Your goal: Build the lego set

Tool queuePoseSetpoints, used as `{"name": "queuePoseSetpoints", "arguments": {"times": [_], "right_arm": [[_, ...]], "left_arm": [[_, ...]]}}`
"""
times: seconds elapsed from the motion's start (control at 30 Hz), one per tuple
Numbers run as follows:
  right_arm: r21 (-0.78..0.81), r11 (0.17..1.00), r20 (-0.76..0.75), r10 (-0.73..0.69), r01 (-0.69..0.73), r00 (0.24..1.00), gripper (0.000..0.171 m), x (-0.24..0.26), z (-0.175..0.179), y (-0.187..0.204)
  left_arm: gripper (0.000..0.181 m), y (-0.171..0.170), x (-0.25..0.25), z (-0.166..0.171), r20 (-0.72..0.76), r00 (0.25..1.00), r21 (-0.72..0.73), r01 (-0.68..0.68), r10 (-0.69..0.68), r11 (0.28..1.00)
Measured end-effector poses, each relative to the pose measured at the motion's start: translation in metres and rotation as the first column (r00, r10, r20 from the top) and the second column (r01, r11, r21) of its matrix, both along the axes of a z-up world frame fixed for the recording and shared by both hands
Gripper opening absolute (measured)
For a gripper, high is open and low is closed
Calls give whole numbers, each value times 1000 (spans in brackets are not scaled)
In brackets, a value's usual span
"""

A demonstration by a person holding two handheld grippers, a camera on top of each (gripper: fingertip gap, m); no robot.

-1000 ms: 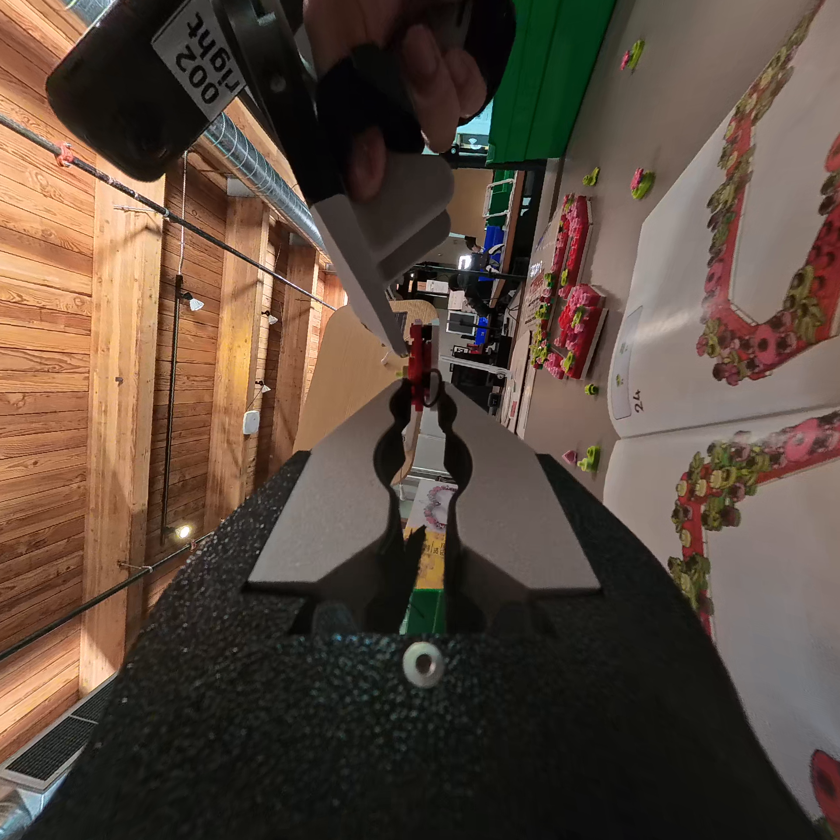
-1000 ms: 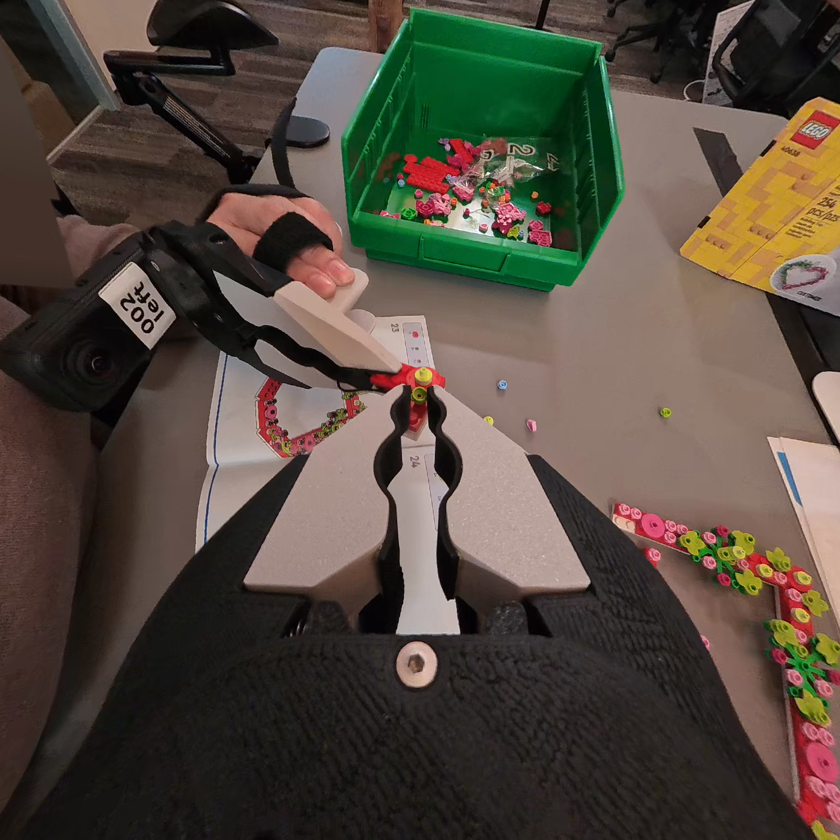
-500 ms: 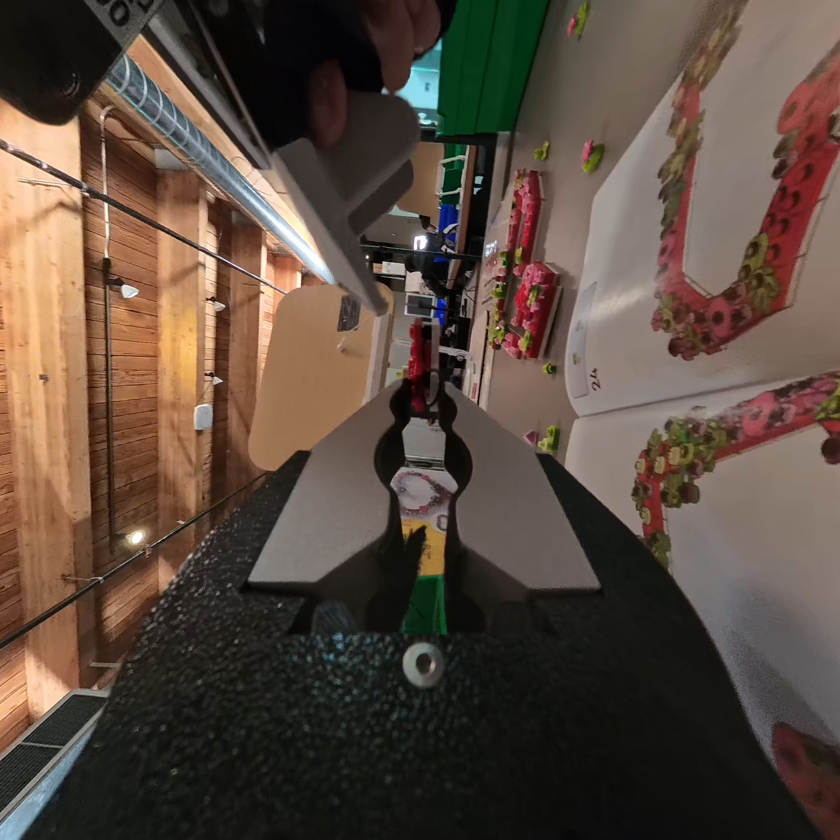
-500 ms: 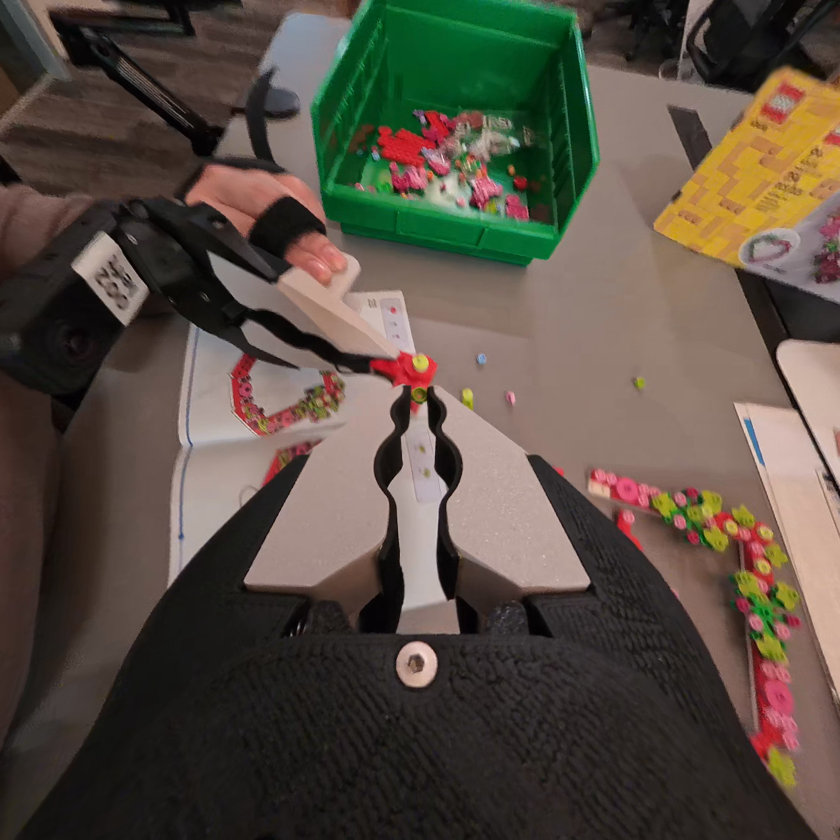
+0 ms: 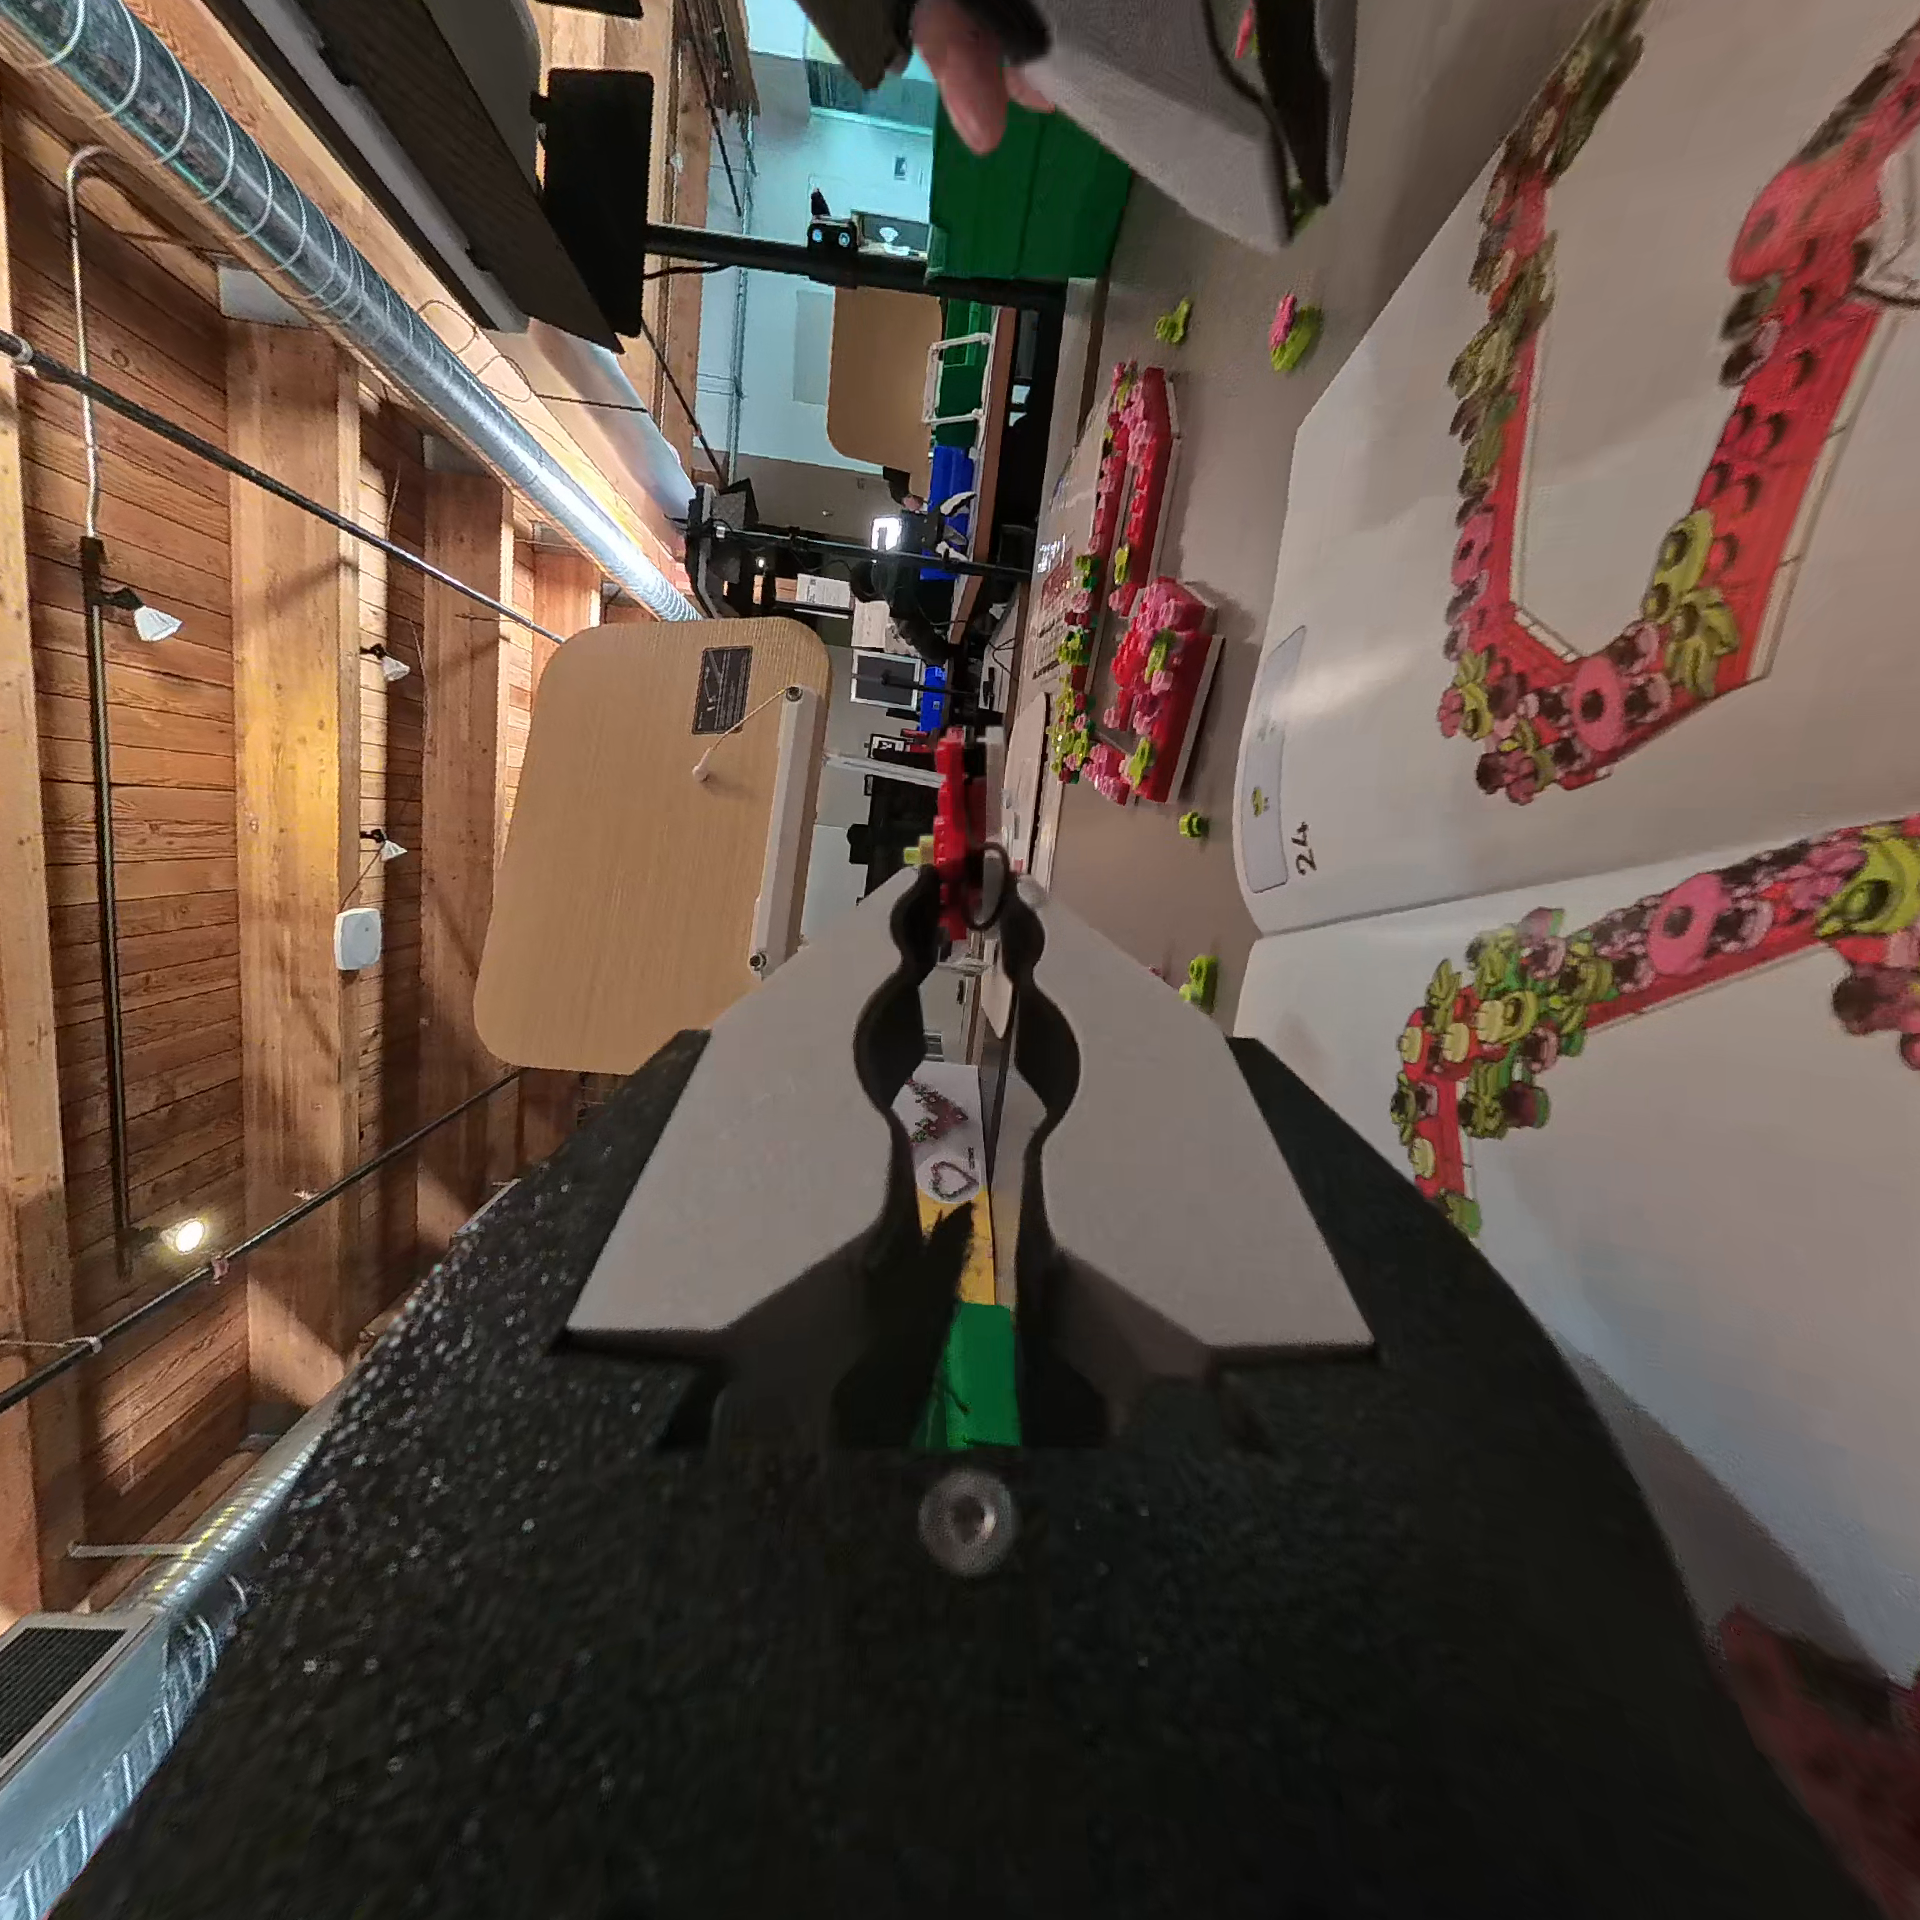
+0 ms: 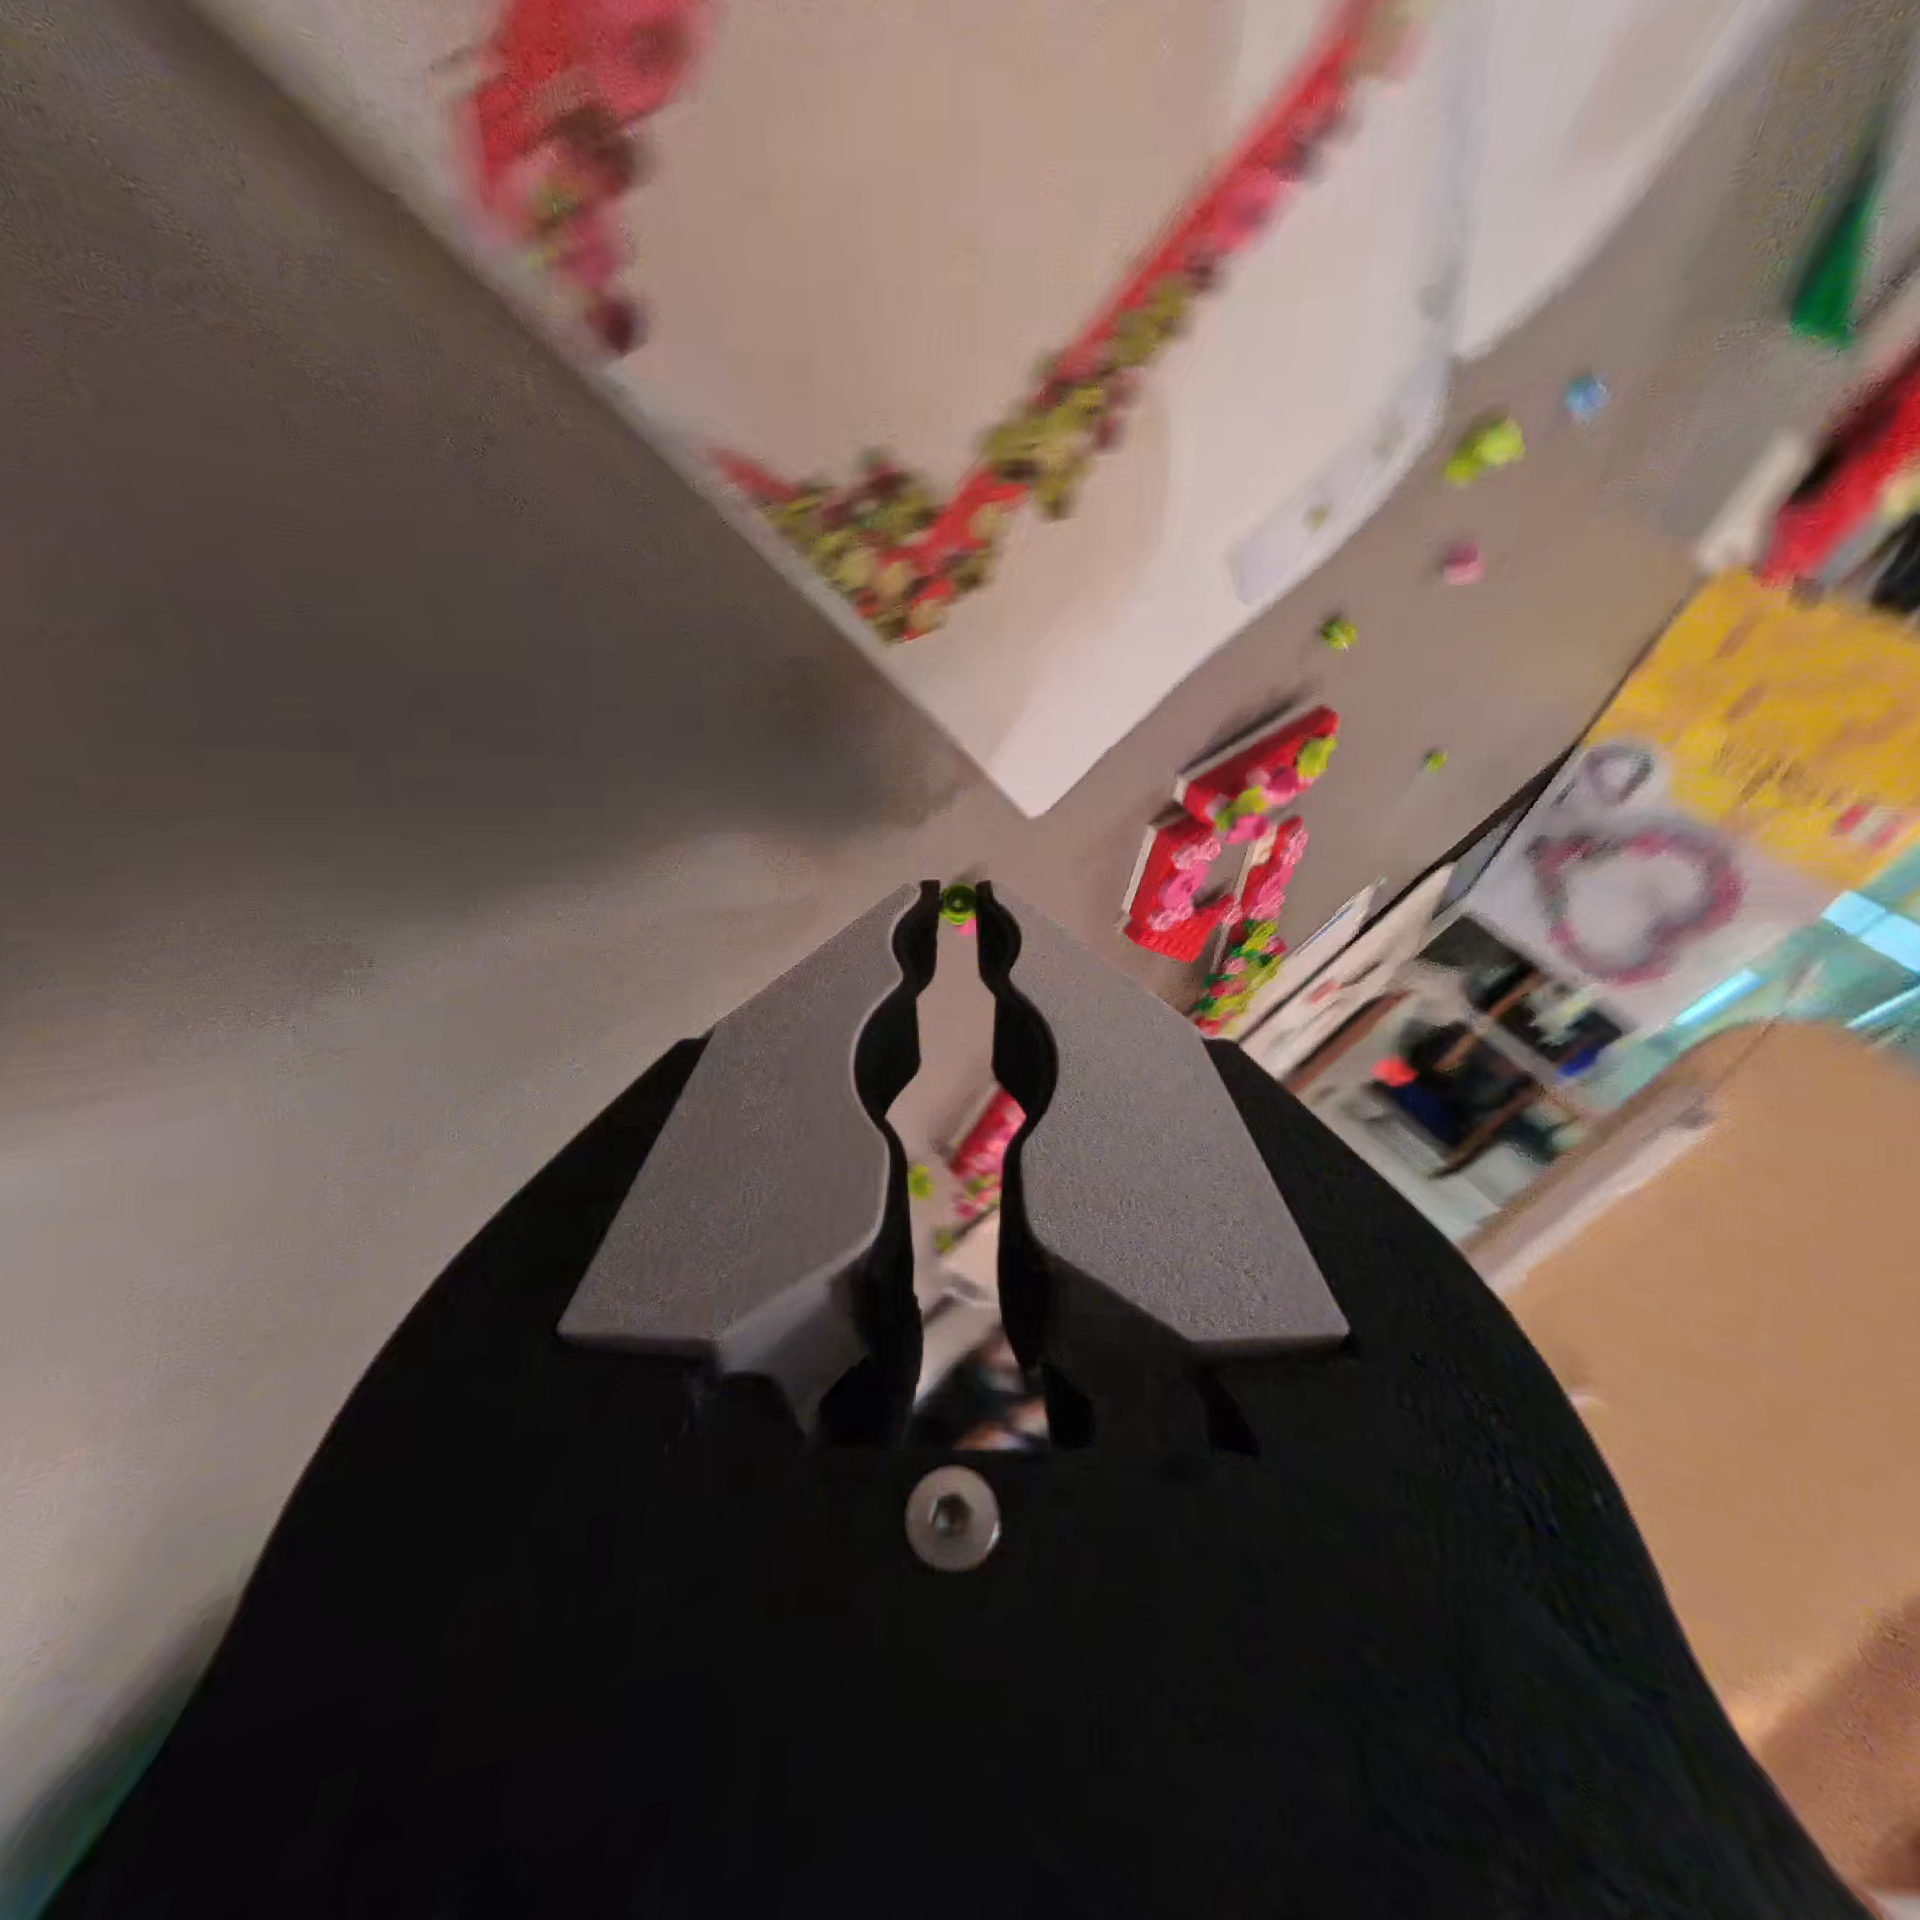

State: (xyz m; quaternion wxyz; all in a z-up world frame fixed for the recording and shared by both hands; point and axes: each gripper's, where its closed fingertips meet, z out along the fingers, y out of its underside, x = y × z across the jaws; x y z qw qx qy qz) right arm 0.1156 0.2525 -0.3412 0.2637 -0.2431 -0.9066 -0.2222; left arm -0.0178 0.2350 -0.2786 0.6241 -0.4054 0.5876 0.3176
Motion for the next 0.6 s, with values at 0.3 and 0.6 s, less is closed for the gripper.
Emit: {"name": "queuePoseSetpoints", "arguments": {"times": [0.3,0.6], "right_arm": [[121,836,430,442,-535,787,5,22,-13,-19],[68,868,316,449,-491,836,31,22,-8,-31]], "left_arm": [[9,-1,1,0,-3,1000,-1,5,-5,1000],[9,-2,2,-1,1,1000,-12,12,-12,1000]]}}
